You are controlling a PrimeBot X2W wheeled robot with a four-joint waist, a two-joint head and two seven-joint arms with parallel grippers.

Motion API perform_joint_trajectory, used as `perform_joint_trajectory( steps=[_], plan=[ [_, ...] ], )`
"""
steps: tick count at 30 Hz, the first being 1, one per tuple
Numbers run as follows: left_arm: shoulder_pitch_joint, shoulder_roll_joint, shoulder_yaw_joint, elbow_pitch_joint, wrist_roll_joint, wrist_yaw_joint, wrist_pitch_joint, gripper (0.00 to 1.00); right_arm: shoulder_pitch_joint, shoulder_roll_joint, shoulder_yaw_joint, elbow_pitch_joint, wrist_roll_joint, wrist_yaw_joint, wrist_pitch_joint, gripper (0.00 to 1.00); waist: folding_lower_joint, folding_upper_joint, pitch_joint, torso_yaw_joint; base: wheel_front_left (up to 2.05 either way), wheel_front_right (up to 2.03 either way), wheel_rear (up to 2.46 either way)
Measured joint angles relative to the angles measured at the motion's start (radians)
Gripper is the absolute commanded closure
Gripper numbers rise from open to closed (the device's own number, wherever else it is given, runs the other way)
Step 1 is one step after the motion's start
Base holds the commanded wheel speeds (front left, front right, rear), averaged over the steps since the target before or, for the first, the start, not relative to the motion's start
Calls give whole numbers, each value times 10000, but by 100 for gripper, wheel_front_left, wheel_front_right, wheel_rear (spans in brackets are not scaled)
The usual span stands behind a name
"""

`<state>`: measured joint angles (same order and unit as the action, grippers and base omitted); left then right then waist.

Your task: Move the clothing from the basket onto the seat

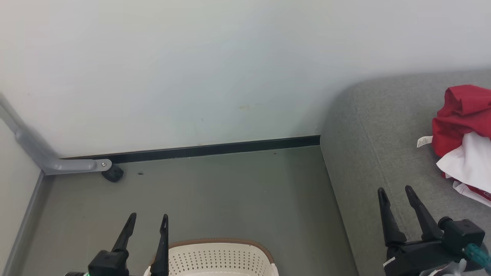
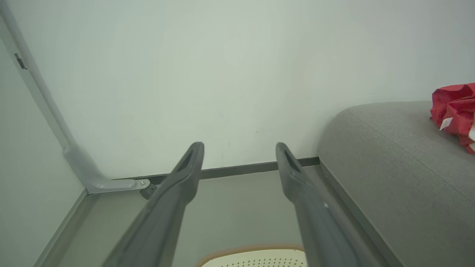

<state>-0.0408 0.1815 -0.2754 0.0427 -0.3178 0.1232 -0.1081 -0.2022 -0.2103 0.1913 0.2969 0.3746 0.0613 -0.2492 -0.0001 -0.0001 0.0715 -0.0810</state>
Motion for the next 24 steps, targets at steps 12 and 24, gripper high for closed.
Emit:
perform_joint_trajectory(
  steps=[12, 24],
  plan=[
    [818, -385, 527, 568, -10, 2, -221, 0, 1431, 42, 27, -1037, -75, -451, 0, 0, -1, 1, -723, 192, 0, 0, 0],
    [1112, -602, 794, 671, -2, 2, -368, 0, 2177, -128, -8, -1962, -157, -704, 115, 0, 1, 1, -969, 345, 0, 0, 0]
  ],
)
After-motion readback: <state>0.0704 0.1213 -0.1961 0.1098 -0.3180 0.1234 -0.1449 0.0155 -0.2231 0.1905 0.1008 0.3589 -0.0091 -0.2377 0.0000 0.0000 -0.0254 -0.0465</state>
